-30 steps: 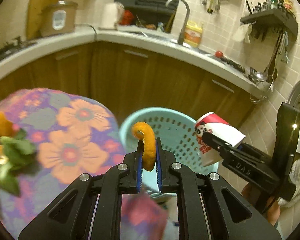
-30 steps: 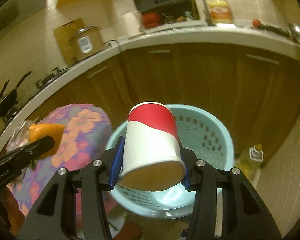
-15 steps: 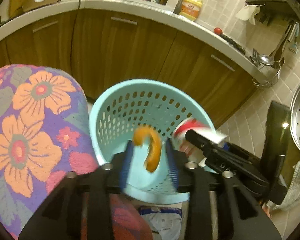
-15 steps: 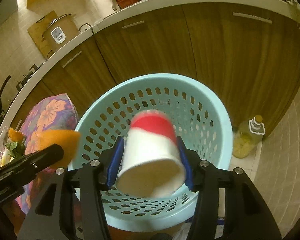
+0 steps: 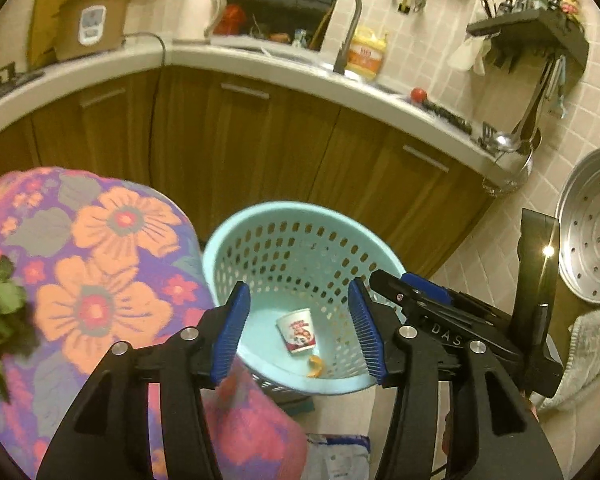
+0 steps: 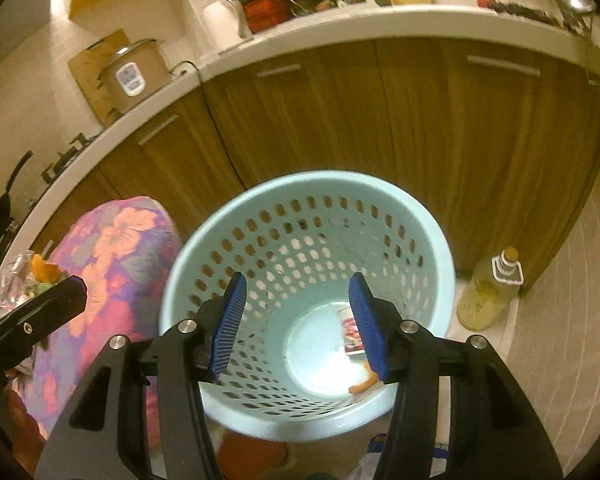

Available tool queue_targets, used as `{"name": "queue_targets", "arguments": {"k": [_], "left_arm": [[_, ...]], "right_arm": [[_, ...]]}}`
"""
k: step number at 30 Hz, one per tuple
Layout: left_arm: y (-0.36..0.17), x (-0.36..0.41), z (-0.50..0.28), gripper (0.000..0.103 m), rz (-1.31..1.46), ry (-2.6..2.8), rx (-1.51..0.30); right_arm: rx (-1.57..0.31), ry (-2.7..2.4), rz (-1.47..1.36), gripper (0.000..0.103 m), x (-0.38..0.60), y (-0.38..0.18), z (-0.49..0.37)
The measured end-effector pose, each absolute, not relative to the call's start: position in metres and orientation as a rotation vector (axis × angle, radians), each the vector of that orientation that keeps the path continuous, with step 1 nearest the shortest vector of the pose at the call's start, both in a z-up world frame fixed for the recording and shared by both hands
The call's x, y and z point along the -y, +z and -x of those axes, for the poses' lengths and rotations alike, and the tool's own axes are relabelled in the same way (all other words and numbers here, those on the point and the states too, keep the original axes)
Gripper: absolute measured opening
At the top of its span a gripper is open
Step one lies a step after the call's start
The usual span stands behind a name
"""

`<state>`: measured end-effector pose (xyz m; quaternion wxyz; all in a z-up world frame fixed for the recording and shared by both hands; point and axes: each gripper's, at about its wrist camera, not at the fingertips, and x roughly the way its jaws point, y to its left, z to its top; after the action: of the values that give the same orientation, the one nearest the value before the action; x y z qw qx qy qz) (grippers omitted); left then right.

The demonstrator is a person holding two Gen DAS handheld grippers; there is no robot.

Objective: Collect trash
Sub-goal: 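Grasp the white milk carton with the left tool while the right tool grasps bok choy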

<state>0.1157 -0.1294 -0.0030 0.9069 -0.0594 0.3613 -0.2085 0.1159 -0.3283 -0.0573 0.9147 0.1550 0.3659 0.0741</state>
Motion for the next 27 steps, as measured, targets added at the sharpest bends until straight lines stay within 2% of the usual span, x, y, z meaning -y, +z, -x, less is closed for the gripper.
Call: {"name": "queue_targets", "arguments": {"k": [6, 13, 16, 27], "left_arm": [[0.027, 0.091, -0.072, 0.059, 0.127, -0.349, -0.65], [0.053, 0.022, -0.02, 0.06, 0.156, -0.189, -0.559], [0.063, -0.021, 0.003, 0.061, 0.168, -0.105, -0.529], [0.058, -0.171, 0.05, 0.076, 0.164, 0.172, -0.541]], "right_arm": [[-0.688, 0.253, -0.256, 0.05, 0.282, -0.021, -0.096], [-0.639, 0.427, -0.181, 0.05, 0.202, 0.01, -0.07], [-0.638, 0.486, -0.145, 0.05, 0.169, 0.016, -0.062], [-0.725, 0.651, -0.046, 0.05, 0.049, 0.008, -0.063]]}}
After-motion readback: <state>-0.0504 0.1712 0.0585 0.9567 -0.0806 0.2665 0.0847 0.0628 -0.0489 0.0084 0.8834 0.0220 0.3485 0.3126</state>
